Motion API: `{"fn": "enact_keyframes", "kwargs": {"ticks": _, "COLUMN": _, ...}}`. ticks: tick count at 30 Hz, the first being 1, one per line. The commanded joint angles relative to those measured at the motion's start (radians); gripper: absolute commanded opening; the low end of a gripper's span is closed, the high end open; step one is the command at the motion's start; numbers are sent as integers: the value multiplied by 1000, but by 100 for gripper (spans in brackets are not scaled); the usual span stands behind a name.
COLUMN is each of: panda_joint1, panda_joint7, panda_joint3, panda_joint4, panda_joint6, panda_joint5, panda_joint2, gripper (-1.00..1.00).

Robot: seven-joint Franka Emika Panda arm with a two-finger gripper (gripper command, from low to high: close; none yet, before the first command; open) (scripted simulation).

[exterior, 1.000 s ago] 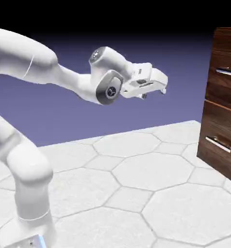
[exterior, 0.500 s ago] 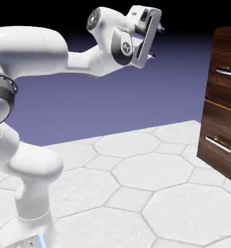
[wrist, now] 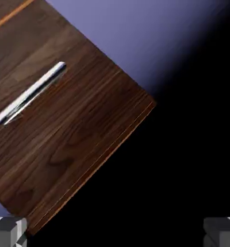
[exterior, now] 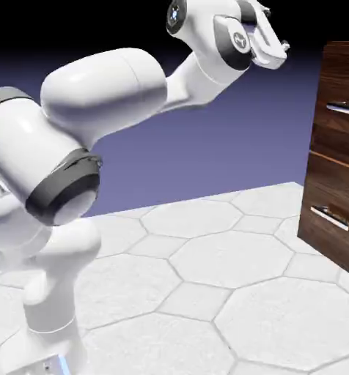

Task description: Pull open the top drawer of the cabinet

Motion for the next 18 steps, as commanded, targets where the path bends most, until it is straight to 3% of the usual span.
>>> {"fn": "enact_keyframes", "kwargs": {"ticks": 1, "panda_joint1": 34, "panda_joint7": -44, "panda_joint3": -25, "panda_joint4": 23, "panda_joint6": -5, "panda_joint5": -35, "panda_joint2": -6, "gripper": 0}}
{"fn": "enact_keyframes", "kwargs": {"ticks": 18, "panda_joint1": 618, "panda_joint7": -783, "panda_joint3": -456, "panda_joint4": 414, "panda_joint6": -81, "panda_joint5": -623, "panda_joint2": -111, "gripper": 0}}
